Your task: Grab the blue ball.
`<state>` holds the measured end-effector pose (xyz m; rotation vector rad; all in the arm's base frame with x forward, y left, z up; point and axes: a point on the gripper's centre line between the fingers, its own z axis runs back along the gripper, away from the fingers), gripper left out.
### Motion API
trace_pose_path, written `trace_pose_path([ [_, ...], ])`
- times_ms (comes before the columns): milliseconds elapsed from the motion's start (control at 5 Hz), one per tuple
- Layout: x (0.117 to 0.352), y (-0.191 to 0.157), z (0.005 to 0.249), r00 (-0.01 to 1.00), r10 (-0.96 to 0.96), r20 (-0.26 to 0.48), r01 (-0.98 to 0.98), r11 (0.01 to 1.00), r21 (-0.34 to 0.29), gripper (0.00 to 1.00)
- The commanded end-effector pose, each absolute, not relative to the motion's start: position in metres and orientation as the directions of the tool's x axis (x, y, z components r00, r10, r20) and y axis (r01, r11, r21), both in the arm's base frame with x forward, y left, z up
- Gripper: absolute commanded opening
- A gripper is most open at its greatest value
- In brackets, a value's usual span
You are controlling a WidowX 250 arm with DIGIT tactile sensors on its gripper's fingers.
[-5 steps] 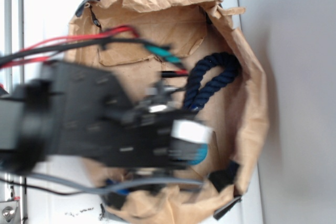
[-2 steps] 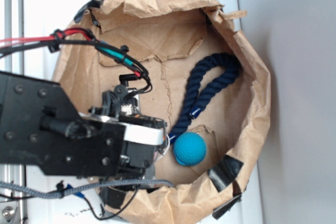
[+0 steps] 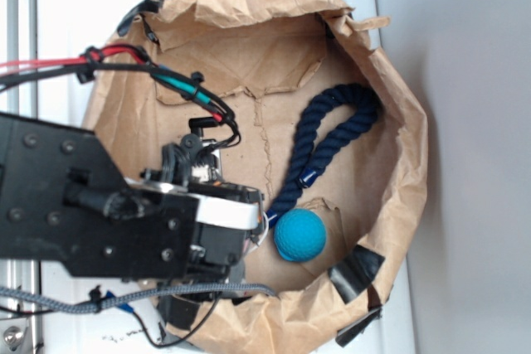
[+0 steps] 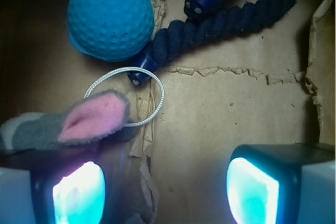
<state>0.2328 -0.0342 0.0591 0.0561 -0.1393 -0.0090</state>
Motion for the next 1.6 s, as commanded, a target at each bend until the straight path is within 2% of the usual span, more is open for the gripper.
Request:
trace_pose_path([
  [0,0.261,-0.028,0.098,0.976,-0.003,0.218,0.026,0.994,-0.105,1.0],
  [200,0.267,-0.024,0.113,0.977,0.029,0.213,0.008,0.985,-0.171,1.0],
  [400,0.265,-0.02,0.12,0.977,0.048,0.207,-0.007,0.981,-0.194,1.0],
  [600,0.259,-0.022,0.121,0.973,0.08,0.216,-0.042,0.983,-0.178,1.0],
  [800,0.253,-0.028,0.109,0.972,0.071,0.225,-0.037,0.988,-0.152,1.0],
  [1000,0.243,-0.037,0.101,0.965,0.036,0.259,0.008,0.986,-0.166,1.0],
  [1200,0.239,-0.041,0.092,0.96,0.035,0.279,0.009,0.988,-0.155,1.0],
  [1400,0.238,-0.045,0.098,0.956,0.039,0.29,0.013,0.984,-0.175,1.0],
])
